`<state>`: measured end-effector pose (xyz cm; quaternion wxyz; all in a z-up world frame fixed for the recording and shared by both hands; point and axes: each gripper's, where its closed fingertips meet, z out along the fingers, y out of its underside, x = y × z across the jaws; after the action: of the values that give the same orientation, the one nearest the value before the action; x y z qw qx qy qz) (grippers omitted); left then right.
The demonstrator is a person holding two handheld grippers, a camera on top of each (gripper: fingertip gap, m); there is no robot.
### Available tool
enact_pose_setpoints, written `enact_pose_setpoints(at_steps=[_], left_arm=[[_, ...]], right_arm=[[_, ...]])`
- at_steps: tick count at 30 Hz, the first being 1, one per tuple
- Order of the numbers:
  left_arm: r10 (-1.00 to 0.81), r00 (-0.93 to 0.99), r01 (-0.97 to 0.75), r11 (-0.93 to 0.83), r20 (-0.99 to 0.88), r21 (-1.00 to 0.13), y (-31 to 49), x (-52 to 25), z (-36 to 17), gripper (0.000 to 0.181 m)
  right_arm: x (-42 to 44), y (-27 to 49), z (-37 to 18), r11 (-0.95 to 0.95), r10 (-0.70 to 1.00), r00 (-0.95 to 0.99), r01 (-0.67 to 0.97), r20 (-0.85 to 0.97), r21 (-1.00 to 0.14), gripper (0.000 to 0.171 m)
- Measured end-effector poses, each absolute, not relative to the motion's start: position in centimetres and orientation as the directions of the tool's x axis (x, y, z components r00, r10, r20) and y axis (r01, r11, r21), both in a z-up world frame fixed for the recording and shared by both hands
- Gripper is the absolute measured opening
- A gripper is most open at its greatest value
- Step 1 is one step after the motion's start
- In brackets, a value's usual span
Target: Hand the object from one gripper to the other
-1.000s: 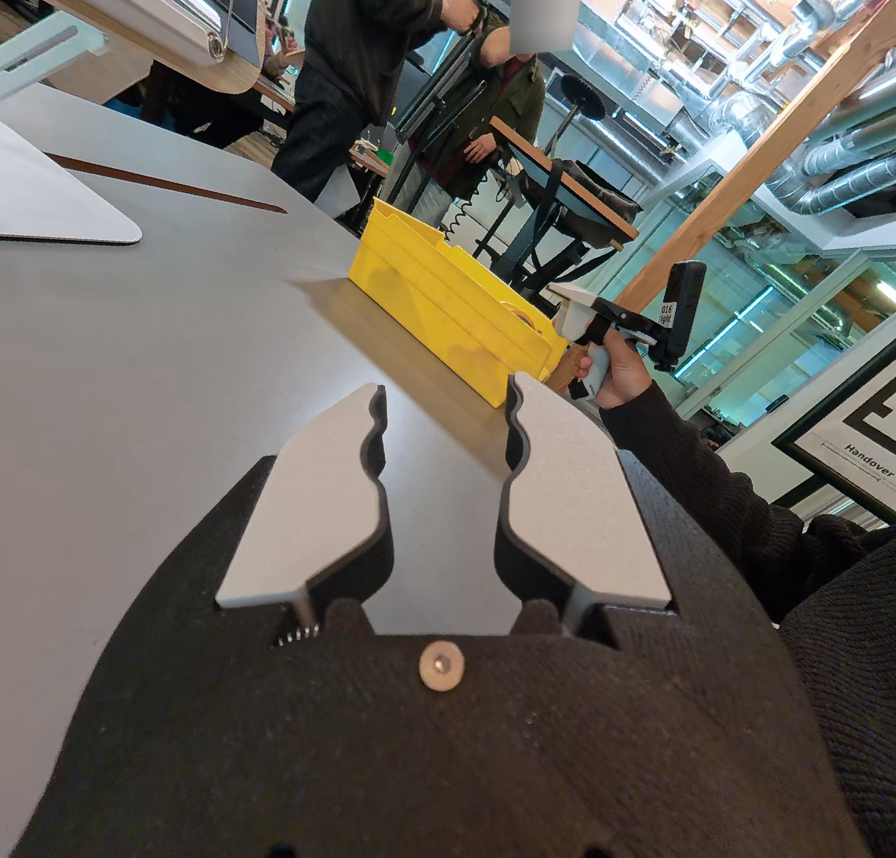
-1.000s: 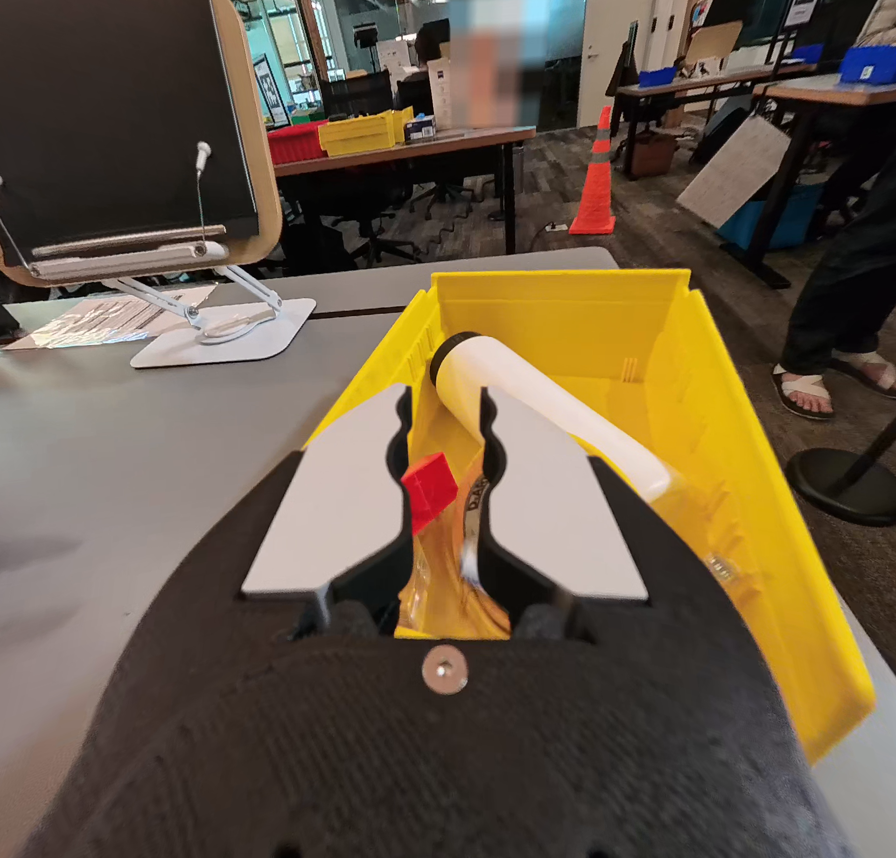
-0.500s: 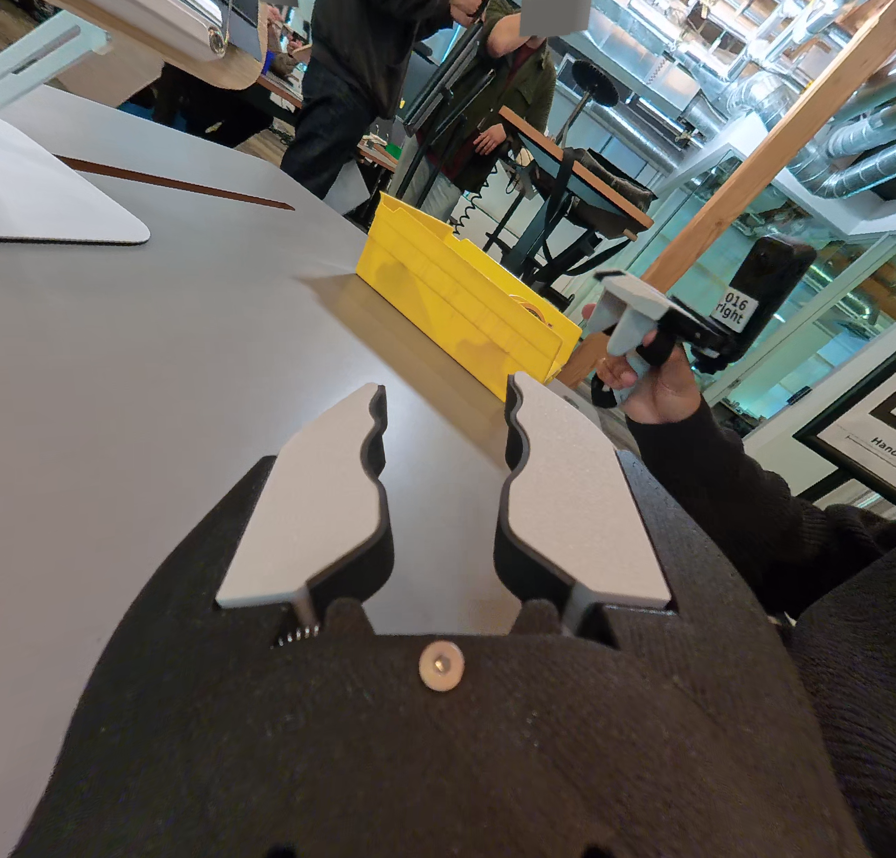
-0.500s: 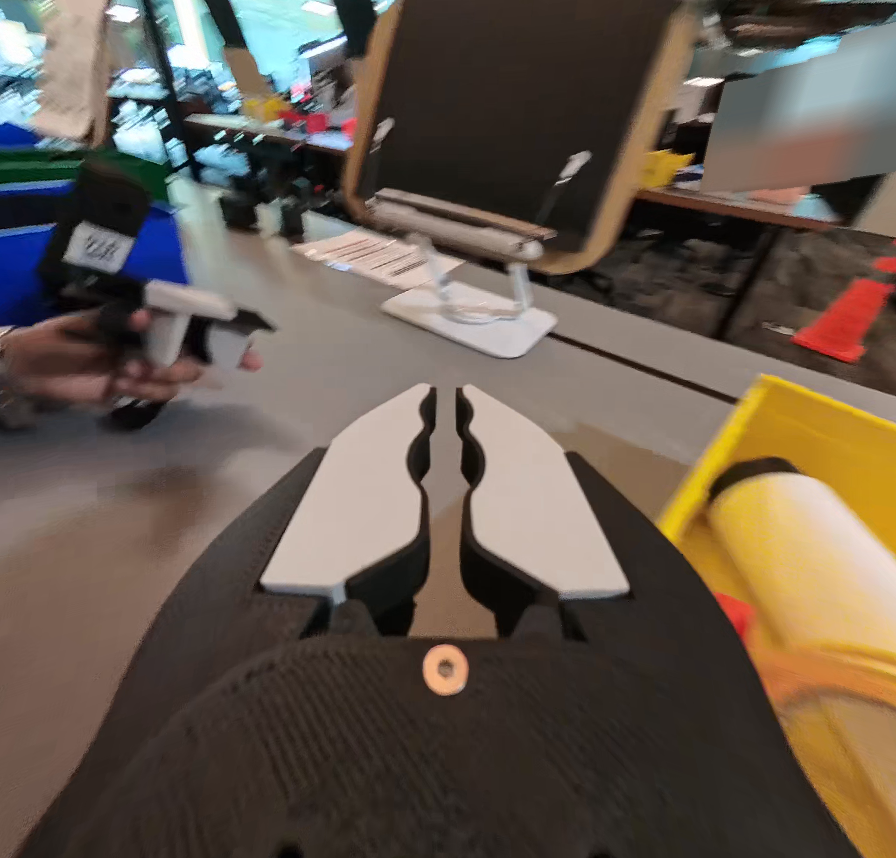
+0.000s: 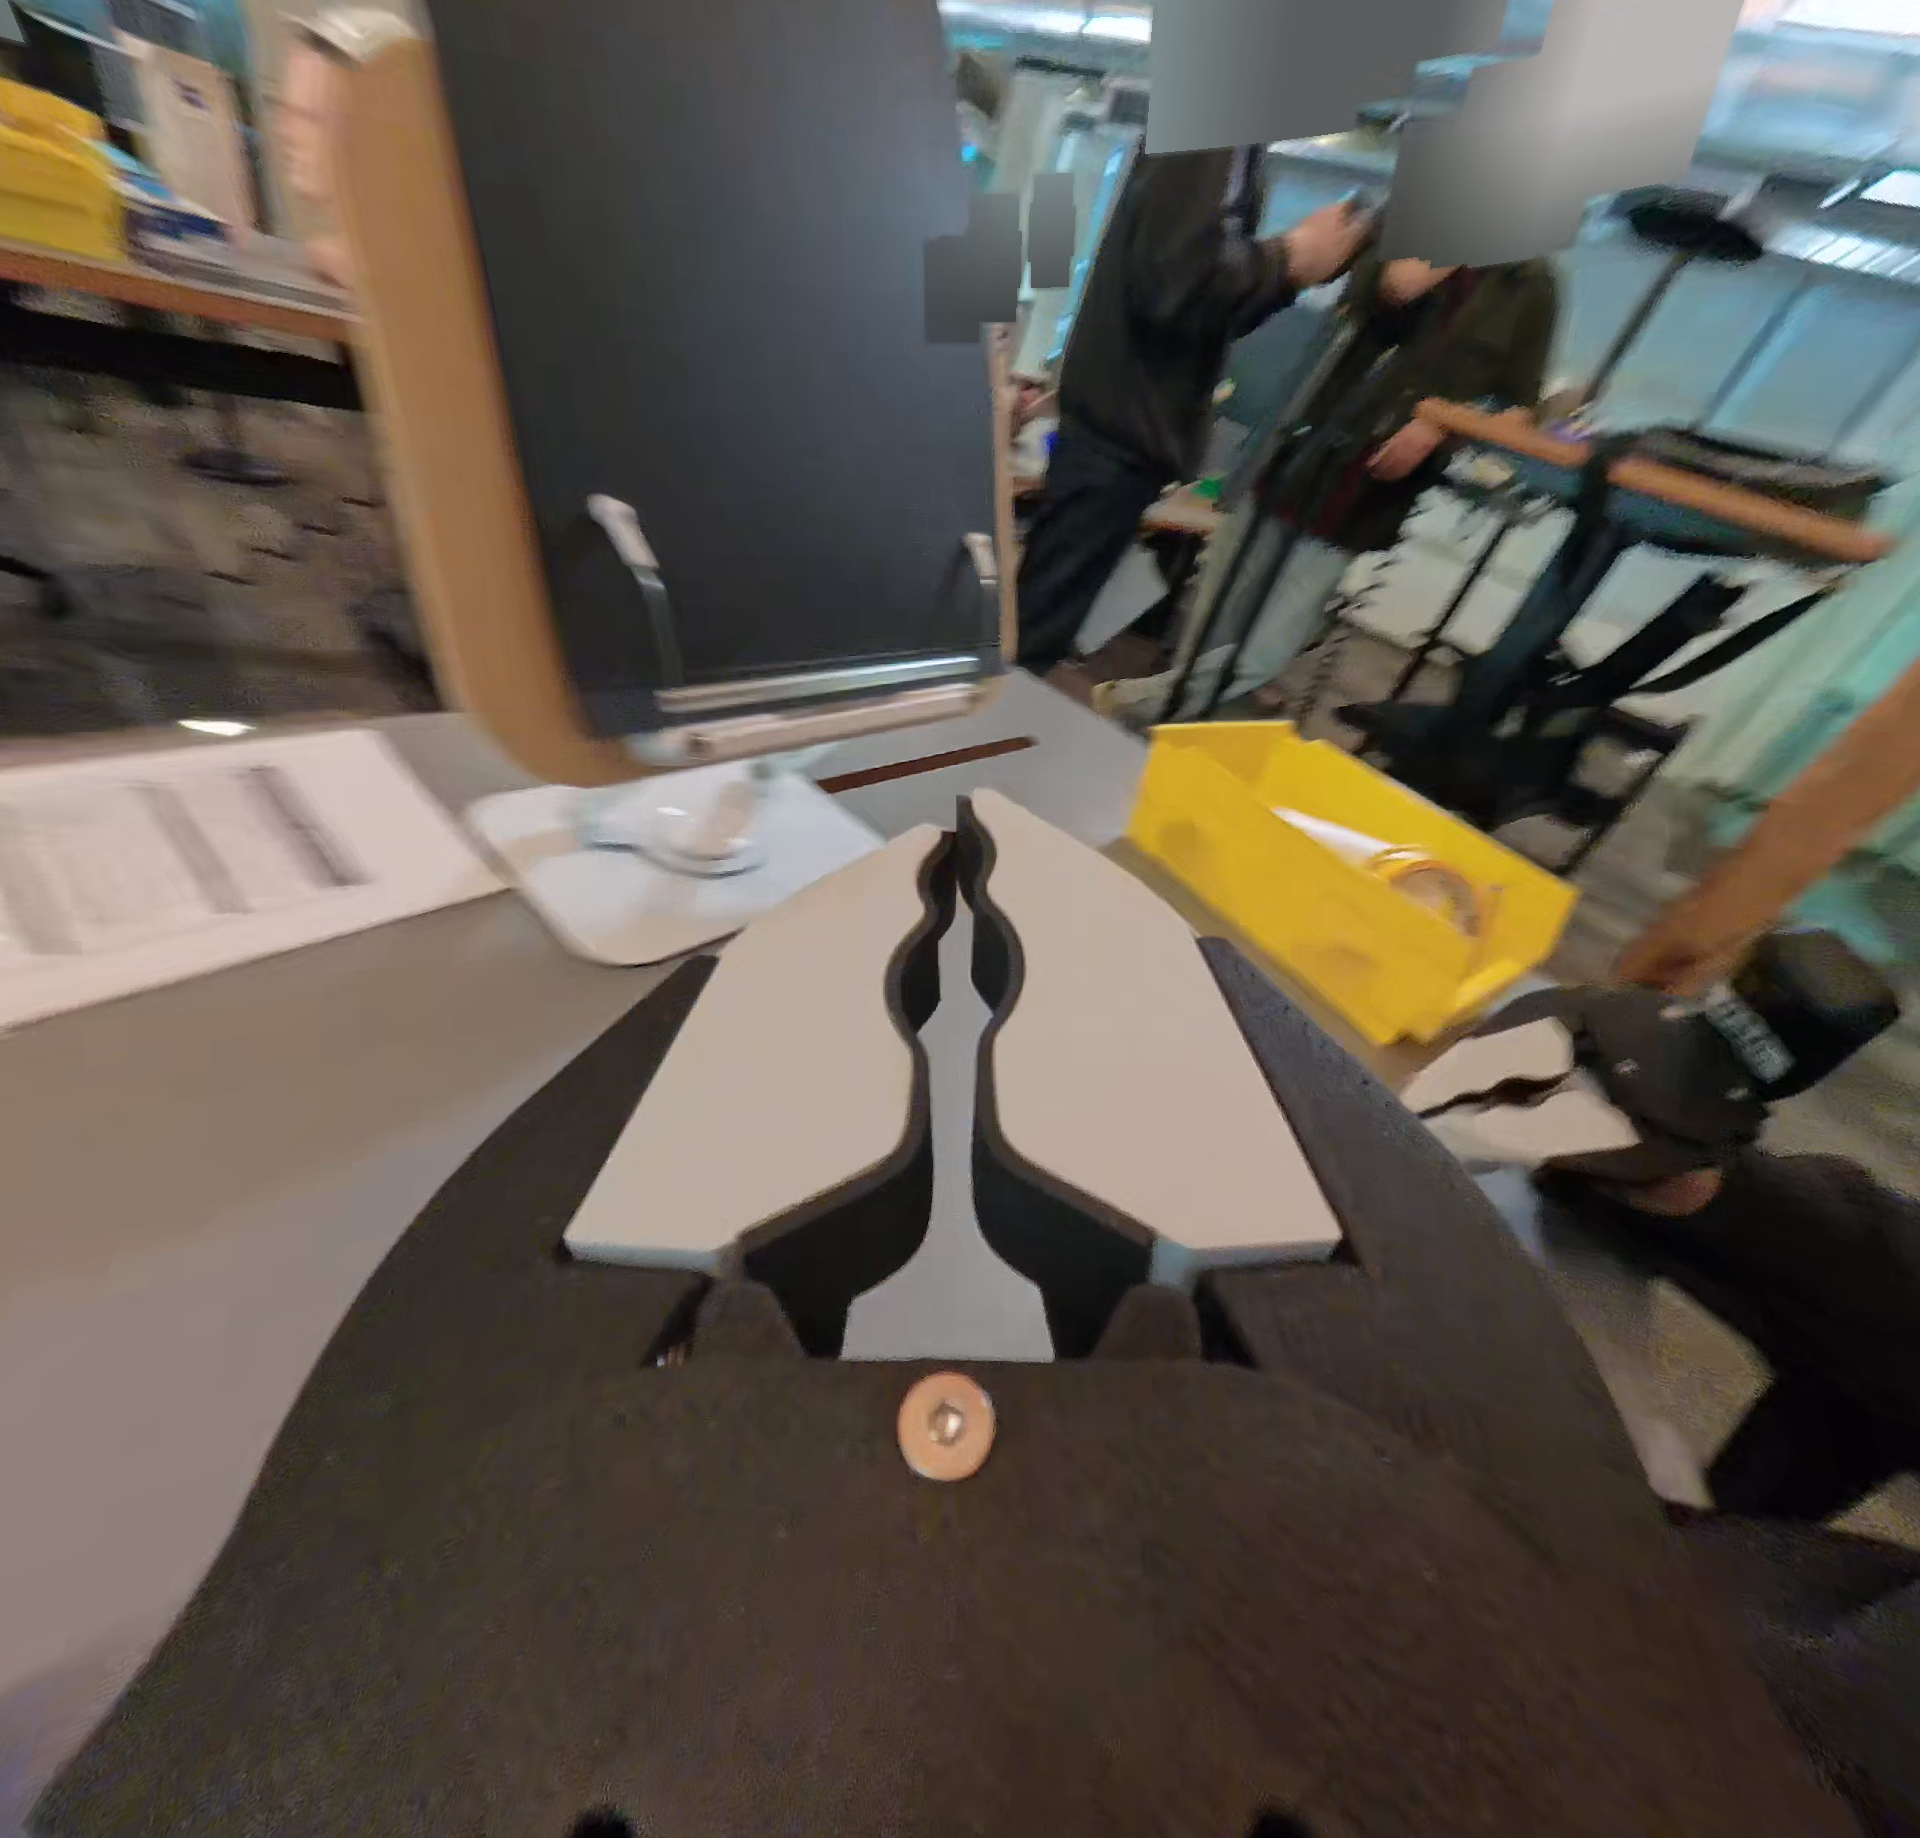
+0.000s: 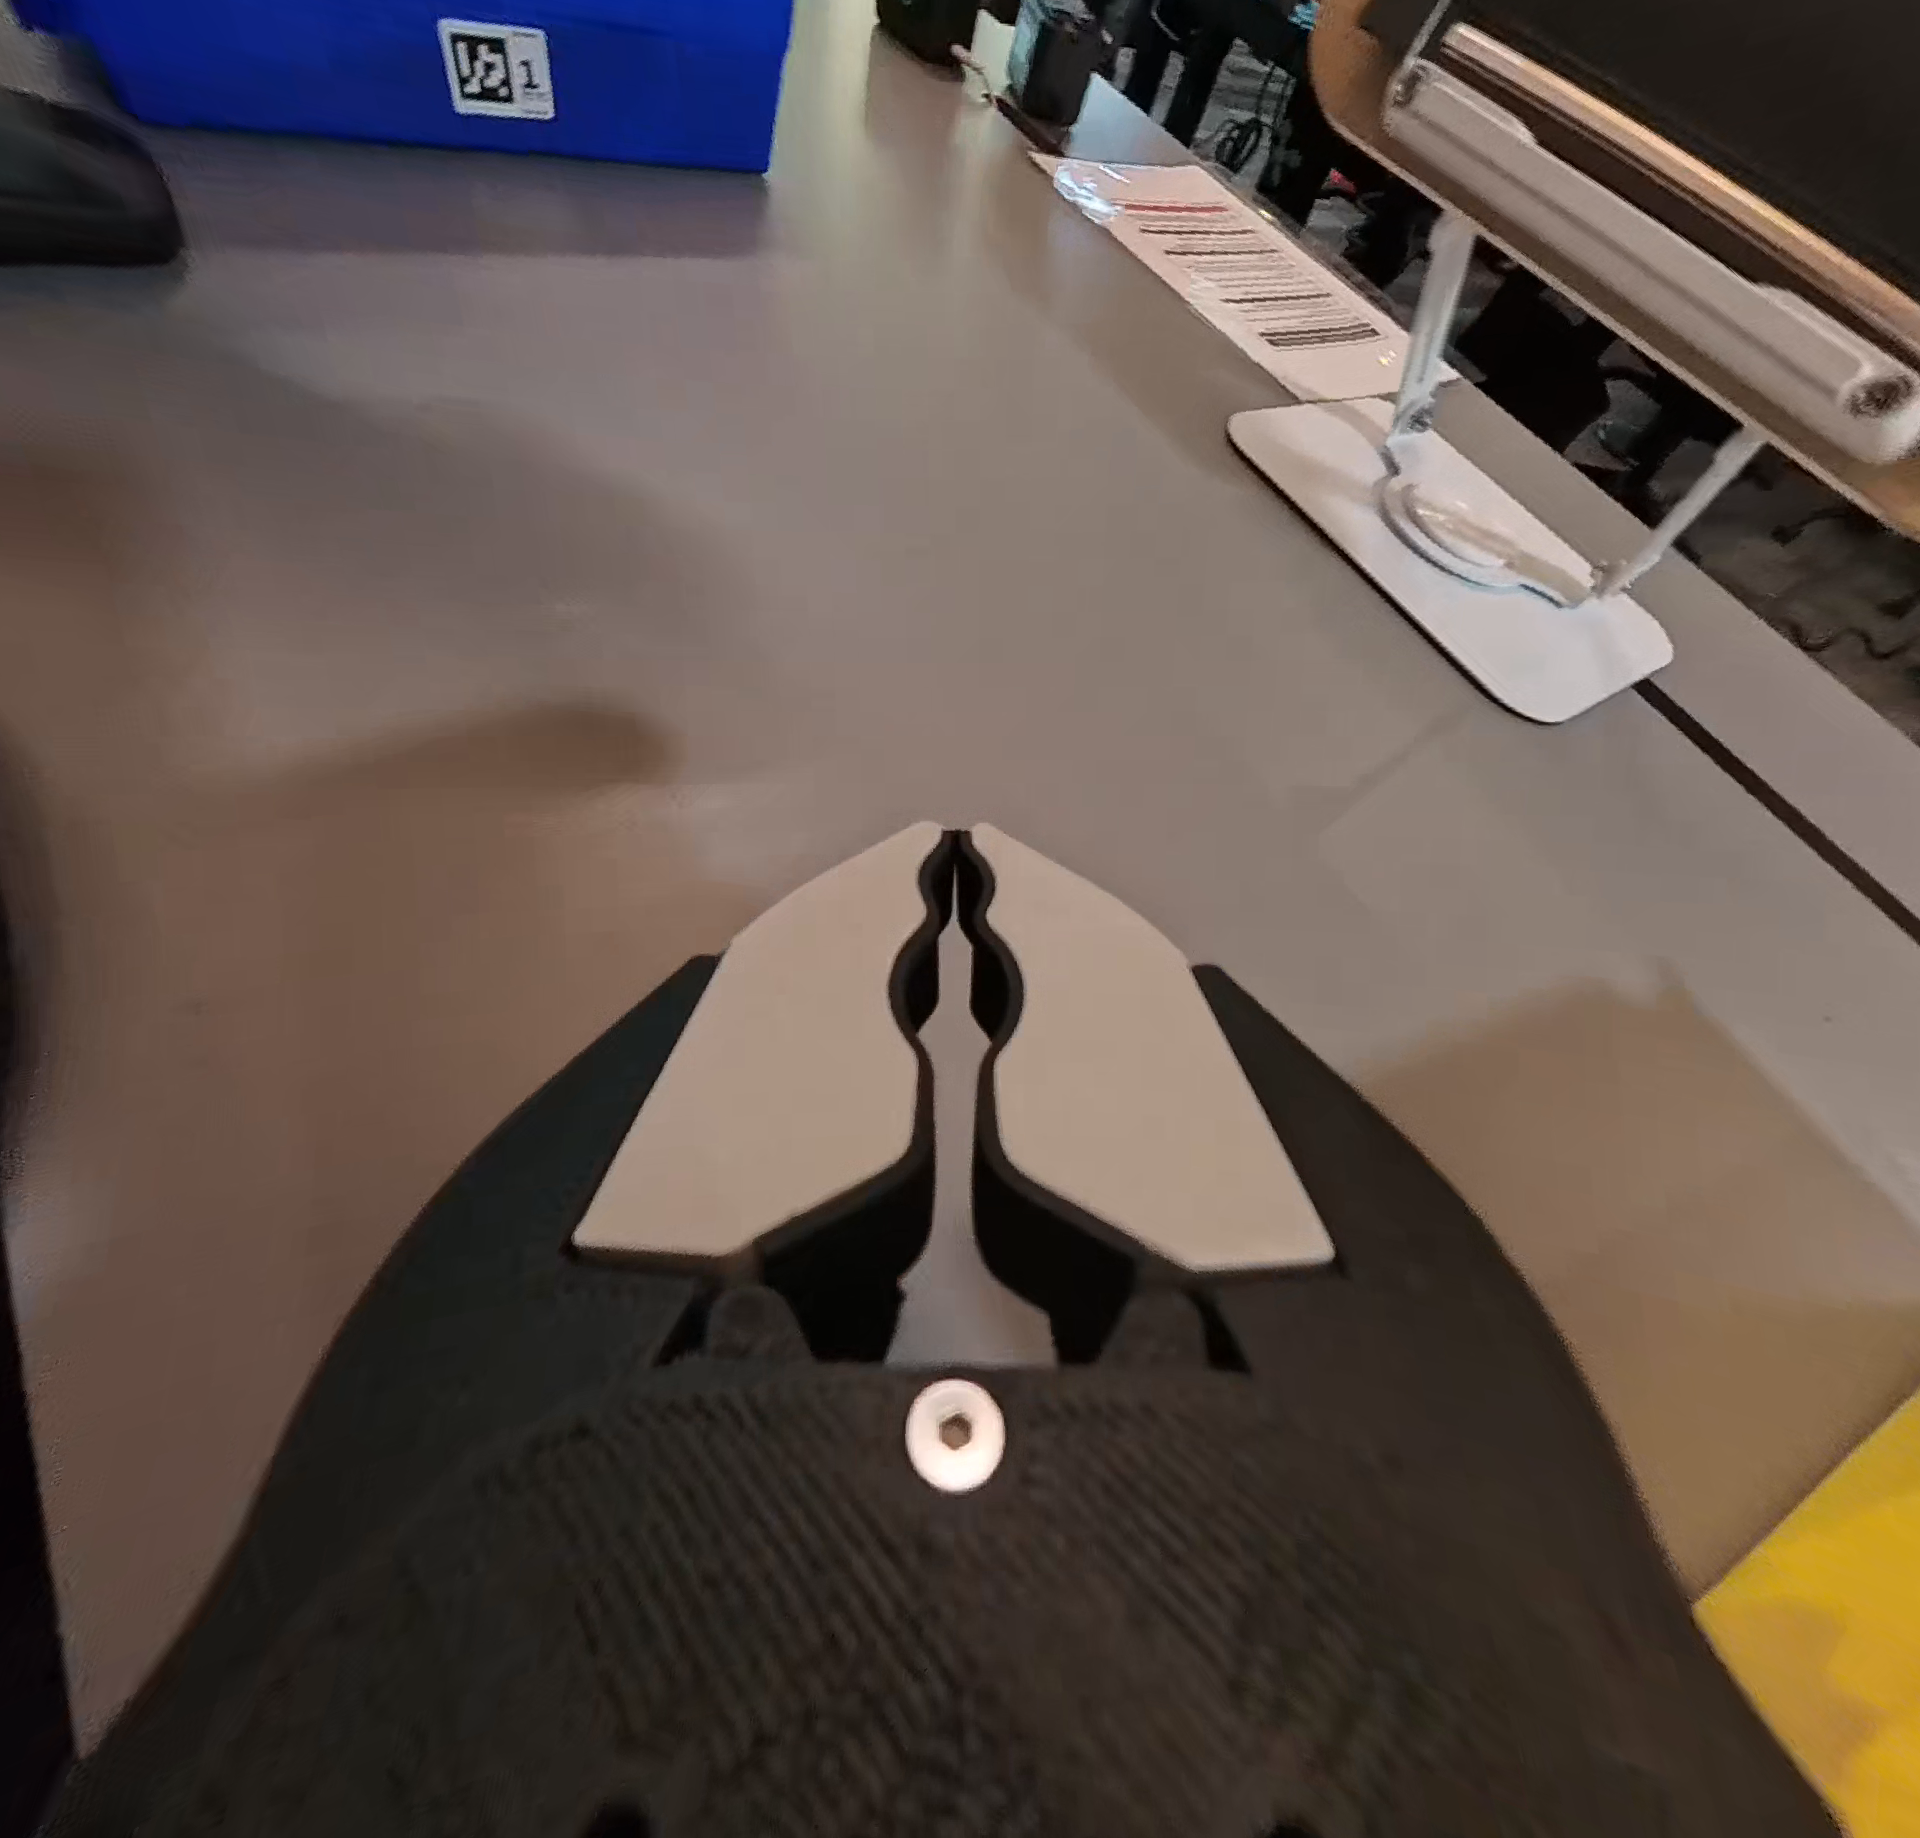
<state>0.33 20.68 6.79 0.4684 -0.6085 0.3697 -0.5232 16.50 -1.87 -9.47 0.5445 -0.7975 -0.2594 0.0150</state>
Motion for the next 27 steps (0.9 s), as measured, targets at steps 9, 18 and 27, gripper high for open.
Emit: enact_pose_setpoints(at_steps=[9,18,27], left_arm=[[-0.609,0.774,-0.539,-0.488,-0.175,-0.686,33.2,-23.9,-3.3,0.017],[-0.557,0.830,-0.476,-0.692,-0.017,-0.543,34.5,-27.6,-10.6,0.017],[-0.546,0.794,-0.608,-0.692,-0.268,-0.389,35.7,-27.8,-14.2,0.018]], right_arm=[[18.0,-1.3,-8.8,-0.295,0.377,0.920,0.227,0.106,-0.928,0.000],[17.8,-1.2,-9.1,-0.302,0.385,0.916,0.237,0.110,-0.923,0.000],[18.5,-1.5,-8.7,-0.293,0.369,0.923,0.228,0.110,-0.928,0.000]])
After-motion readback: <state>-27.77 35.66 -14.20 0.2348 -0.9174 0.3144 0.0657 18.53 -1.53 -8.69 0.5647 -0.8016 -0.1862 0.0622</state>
